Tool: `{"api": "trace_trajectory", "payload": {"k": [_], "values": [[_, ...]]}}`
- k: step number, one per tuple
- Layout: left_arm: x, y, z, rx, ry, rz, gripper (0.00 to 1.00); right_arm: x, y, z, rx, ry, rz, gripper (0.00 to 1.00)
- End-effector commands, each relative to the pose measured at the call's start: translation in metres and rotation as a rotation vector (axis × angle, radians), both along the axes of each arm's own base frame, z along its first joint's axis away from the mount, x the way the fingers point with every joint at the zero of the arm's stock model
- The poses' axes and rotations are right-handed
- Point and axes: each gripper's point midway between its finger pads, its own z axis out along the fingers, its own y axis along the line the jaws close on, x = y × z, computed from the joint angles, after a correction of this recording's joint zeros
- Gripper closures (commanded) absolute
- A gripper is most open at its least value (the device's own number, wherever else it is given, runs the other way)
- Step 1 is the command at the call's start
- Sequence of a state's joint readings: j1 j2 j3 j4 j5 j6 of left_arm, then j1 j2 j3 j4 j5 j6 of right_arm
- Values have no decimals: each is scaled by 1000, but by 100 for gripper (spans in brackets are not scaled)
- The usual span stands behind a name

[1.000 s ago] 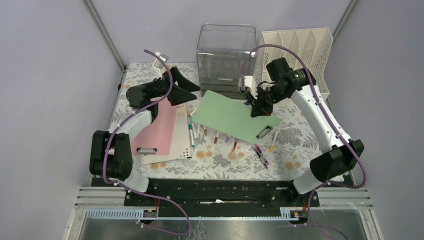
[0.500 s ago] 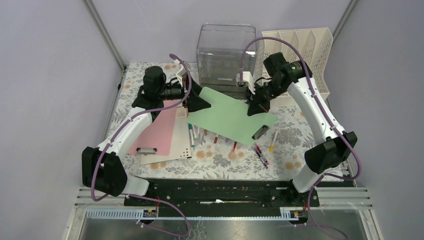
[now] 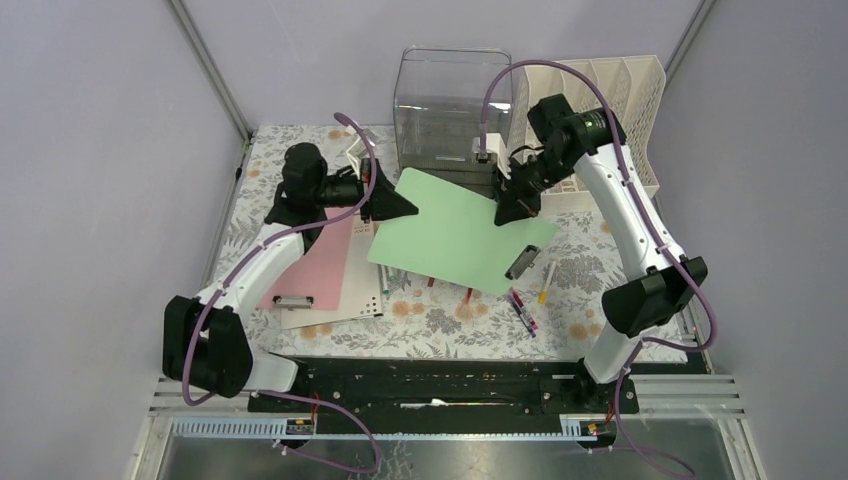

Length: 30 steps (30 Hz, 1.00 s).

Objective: Organize the desk
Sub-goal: Place the folder in the storage box.

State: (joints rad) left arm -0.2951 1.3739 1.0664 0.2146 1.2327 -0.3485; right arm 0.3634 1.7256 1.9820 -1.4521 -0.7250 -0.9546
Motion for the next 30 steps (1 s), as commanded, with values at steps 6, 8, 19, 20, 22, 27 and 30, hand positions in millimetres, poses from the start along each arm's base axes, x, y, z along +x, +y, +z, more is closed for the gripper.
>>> {"api": "trace_trajectory", "payload": {"k": [6, 8, 19, 20, 22, 27, 30], "values": [[-2, 40, 68, -196, 100, 176, 100, 30, 24, 72, 188, -84, -151, 5], [1, 54, 79, -243, 109, 247, 100, 45, 18, 88, 218, -133, -212, 0], [-2, 97, 154, -554, 110, 543, 100, 45, -32, 147, 564, -22, -300, 0], [-1, 102, 160, -594, 112, 576, 100, 43, -35, 149, 589, -17, -298, 0], [-3, 111, 170, -673, 115, 609, 100, 41, -50, 155, 653, -13, -341, 0], [-1, 124, 186, -768, 94, 683, 100, 24, -54, 163, 771, -68, -379, 0], [-4, 130, 199, -835, 61, 717, 100, 18, -51, 155, 849, -80, -397, 0]]}}
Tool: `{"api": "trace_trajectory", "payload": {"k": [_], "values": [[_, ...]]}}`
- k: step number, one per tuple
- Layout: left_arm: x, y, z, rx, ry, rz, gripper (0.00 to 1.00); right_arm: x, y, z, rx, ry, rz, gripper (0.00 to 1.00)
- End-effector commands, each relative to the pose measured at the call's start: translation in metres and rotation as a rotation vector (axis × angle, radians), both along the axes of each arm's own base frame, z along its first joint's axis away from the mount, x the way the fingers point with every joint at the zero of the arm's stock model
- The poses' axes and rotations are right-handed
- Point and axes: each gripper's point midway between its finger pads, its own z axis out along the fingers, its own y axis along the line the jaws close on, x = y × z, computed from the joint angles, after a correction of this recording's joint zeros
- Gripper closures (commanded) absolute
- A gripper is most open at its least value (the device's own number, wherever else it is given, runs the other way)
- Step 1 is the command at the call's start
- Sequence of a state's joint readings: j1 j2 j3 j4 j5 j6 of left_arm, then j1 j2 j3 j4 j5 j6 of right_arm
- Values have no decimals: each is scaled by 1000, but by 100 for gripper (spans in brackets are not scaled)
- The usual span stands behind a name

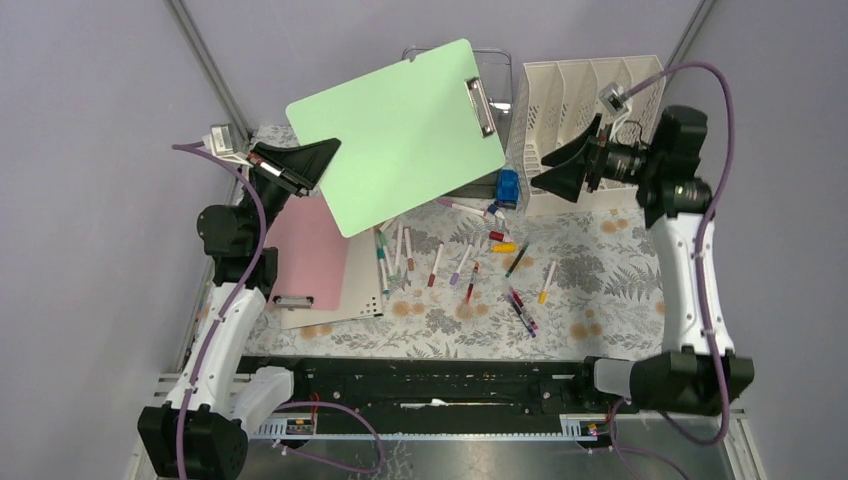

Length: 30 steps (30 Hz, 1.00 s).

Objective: Organize the desk
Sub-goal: Place the folder in the storage box.

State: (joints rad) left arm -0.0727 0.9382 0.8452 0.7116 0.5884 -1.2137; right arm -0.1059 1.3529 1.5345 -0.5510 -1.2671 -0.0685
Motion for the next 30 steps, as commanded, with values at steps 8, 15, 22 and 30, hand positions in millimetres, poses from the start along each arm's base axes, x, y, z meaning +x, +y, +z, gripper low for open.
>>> {"api": "trace_trajectory", "payload": {"k": [8, 15, 22, 30], "values": [[-15, 10, 76, -260, -187, 181, 100, -32, 23, 59, 472, -175, -85, 0], [-21, -7, 87, -342, -226, 185, 100, -24, 60, 76, 587, -57, -63, 0], [-18, -24, 85, -386, -213, 162, 100, -12, 60, 108, 682, -14, -75, 0], [-18, -39, 86, -427, -211, 122, 100, 1, 56, 116, 739, 63, -132, 1]]}}
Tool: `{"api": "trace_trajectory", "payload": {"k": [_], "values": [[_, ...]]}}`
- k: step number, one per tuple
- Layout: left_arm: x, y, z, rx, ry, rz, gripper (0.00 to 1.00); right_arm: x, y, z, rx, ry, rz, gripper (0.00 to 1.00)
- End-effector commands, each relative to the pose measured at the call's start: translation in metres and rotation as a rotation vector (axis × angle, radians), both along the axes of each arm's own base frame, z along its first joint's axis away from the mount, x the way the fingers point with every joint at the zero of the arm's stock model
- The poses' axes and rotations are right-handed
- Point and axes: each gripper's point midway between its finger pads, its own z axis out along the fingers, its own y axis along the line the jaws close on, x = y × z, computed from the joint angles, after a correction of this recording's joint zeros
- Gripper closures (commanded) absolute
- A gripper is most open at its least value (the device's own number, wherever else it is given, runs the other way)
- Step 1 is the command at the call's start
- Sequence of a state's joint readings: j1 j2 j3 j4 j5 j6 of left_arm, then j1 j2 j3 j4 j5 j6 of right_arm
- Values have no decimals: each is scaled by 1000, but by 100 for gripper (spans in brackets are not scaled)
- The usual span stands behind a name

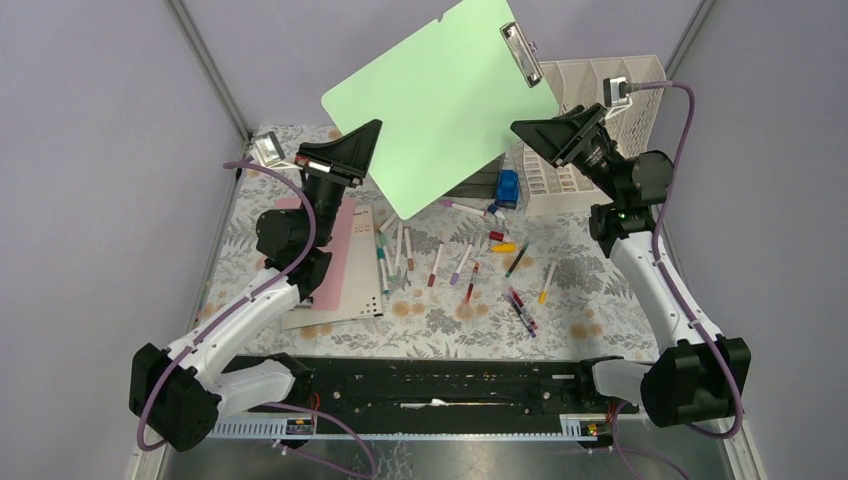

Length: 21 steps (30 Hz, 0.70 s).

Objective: Organize the desk
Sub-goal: Place the folder in the storage box.

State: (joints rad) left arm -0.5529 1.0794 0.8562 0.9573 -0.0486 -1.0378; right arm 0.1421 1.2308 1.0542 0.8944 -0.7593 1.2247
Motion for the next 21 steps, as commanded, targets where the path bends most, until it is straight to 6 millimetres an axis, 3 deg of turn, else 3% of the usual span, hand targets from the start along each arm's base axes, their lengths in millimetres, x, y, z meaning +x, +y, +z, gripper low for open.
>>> {"api": "trace_trajectory", "payload": {"k": [1, 4, 8, 14, 16, 18, 21], "values": [[-27, 15, 49, -122, -148, 8, 100, -3, -4, 28, 66, -24, -21, 1], [-25, 10, 46, -126, -137, -6, 100, -2, -6, 38, 89, -34, -33, 7], [-22, 6, 36, -126, -110, -1, 100, 3, -10, 49, 120, -28, -46, 32], [-13, 5, 17, -88, -46, 30, 100, 5, -27, 56, 102, -57, -85, 100], [-9, 2, 11, -48, -14, 41, 87, 10, -35, 54, 58, -64, -119, 100], [4, -2, -8, 31, 82, 73, 56, 11, -42, 51, -18, -105, -149, 100], [13, -1, -30, 144, 160, 140, 27, 15, -63, 43, -151, -179, -213, 100]]}}
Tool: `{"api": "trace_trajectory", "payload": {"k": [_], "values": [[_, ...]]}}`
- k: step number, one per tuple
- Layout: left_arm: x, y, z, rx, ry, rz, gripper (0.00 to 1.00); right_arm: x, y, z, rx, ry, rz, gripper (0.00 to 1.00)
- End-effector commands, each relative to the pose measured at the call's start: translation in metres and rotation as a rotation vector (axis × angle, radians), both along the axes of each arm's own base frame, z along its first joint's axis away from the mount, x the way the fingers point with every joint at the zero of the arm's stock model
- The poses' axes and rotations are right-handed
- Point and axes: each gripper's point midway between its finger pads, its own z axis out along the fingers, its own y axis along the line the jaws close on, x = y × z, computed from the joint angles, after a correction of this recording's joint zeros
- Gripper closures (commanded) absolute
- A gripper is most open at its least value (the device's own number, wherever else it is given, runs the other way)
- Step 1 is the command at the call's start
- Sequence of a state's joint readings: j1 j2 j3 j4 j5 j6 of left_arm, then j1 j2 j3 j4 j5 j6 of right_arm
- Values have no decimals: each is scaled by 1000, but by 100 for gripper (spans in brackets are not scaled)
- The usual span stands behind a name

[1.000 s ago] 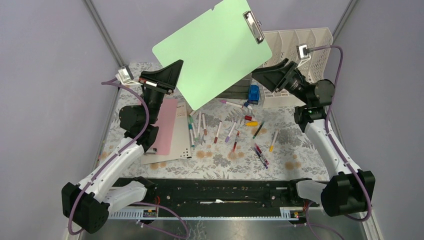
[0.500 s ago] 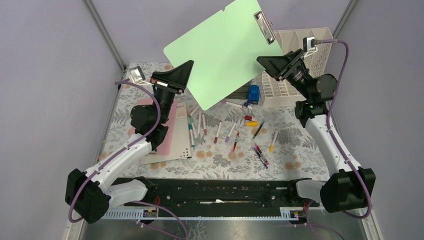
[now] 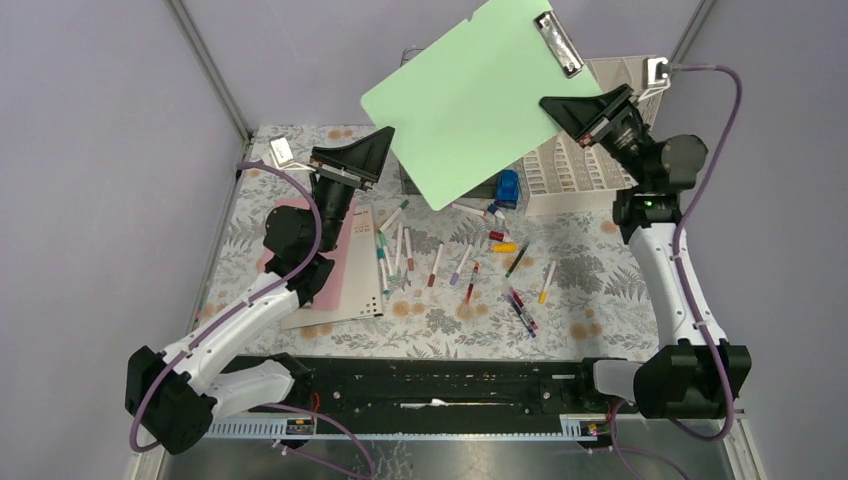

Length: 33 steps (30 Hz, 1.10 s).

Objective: Organize the desk
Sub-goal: Place the folder in the storage box.

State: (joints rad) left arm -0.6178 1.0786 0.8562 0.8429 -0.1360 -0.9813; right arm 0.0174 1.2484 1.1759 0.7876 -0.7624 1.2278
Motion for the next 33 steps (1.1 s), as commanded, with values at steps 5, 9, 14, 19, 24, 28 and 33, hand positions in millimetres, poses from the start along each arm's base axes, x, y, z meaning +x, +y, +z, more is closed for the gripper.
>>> {"api": "trace_trajectory", "payload": {"k": [5, 9, 14, 19, 24, 28, 33], "values": [[8, 30, -48, 347, 181, 228, 1, -15, -47, 6, -422, -318, -125, 100], [-1, 52, -77, 494, 250, 303, 1, -8, -66, -10, -635, -329, -180, 100], [-16, 77, -101, 542, 295, 367, 1, 1, -93, -22, -795, -310, -276, 100], [-23, 91, -113, 547, 316, 406, 1, 15, -133, -28, -901, -246, -429, 100], [-21, 94, -120, 586, 330, 428, 1, 26, -172, -29, -980, -192, -551, 100], [-18, 94, -123, 610, 333, 437, 1, 39, -204, -32, -1033, -138, -636, 100], [-17, 95, -130, 625, 339, 443, 1, 56, -239, -34, -1136, -124, -741, 100]]}}
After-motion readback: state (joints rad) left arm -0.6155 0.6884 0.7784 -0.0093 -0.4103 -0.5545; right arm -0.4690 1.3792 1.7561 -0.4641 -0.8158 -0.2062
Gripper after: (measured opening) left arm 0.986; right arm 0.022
